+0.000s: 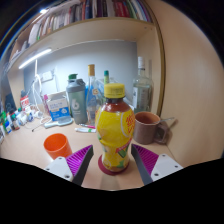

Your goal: Pour water

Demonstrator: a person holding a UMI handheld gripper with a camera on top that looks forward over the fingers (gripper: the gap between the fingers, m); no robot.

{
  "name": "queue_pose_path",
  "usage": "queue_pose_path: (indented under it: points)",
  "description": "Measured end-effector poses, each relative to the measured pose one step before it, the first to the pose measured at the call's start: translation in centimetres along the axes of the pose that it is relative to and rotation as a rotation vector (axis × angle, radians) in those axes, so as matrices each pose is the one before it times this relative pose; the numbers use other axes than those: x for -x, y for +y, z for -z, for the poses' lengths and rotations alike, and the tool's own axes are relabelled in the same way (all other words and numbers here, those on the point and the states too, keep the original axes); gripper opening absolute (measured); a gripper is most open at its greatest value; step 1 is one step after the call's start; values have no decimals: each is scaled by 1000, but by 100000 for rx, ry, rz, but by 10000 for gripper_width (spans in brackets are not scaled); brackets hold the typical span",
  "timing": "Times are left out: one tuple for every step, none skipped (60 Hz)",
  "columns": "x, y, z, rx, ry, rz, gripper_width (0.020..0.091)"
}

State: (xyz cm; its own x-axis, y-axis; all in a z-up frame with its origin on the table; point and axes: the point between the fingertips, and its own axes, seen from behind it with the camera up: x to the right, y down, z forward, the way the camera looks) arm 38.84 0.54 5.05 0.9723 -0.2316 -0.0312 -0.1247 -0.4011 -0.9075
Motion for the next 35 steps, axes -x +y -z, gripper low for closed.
queue_pose_path:
  points:
    - [-40, 196, 524, 568, 659, 790, 846]
    - [-177, 139, 506, 565, 784, 882, 844]
    - [-127, 127, 513, 499, 715, 869, 843]
    - [-62, 132, 578, 515, 463, 863, 844]
    - [45, 139, 674, 373, 291, 756, 845]
    - [116, 58, 621, 162, -248, 616, 844]
    - [169, 42, 690, -20, -446, 354, 841]
    - [224, 35, 690, 45, -494, 14, 840]
    - [215, 36, 708, 125, -414, -249, 838]
    - [223, 26, 724, 239, -358, -513, 839]
    - [181, 60, 753, 366, -216, -660, 837]
    - [175, 61, 799, 436, -114, -709, 839]
    - [148, 74, 806, 476, -104, -639, 838]
    - [139, 70, 792, 383, -11, -560, 837]
    - [143, 11, 781, 456, -405, -614, 837]
    - [194, 67, 852, 274, 59, -344, 839]
    - [190, 70, 843, 122, 9, -185, 840]
    - [154, 64, 886, 147, 50, -87, 839]
    - [190, 19, 858, 50, 15, 79, 839]
    - [230, -16, 843, -166, -90, 230, 838]
    - [227, -33, 830, -256, 29, 209, 838]
    - [224, -79, 827, -232, 146, 105, 841]
    - [208, -60, 807, -222, 186, 37, 840]
    - [226, -85, 791, -173, 154, -20, 841]
    - [247, -72, 804, -162, 131, 26, 840]
    - [271, -61, 770, -89, 55, -6, 839]
    - [276, -57, 752, -124, 0, 48, 839]
    - [288, 30, 559, -314, -128, 137, 839]
    - [273, 15, 796, -83, 68, 168, 839]
    - [323, -39, 773, 16, 192, 75, 839]
    - [301, -43, 728, -5, 200, 66, 838]
    - [309, -14, 713, 7, 247, 3, 838]
    - [303, 2, 670, -19, 197, -40, 836]
    - [310, -9, 657, 41, 171, -71, 837]
    - [317, -7, 653, 43, 144, -121, 835]
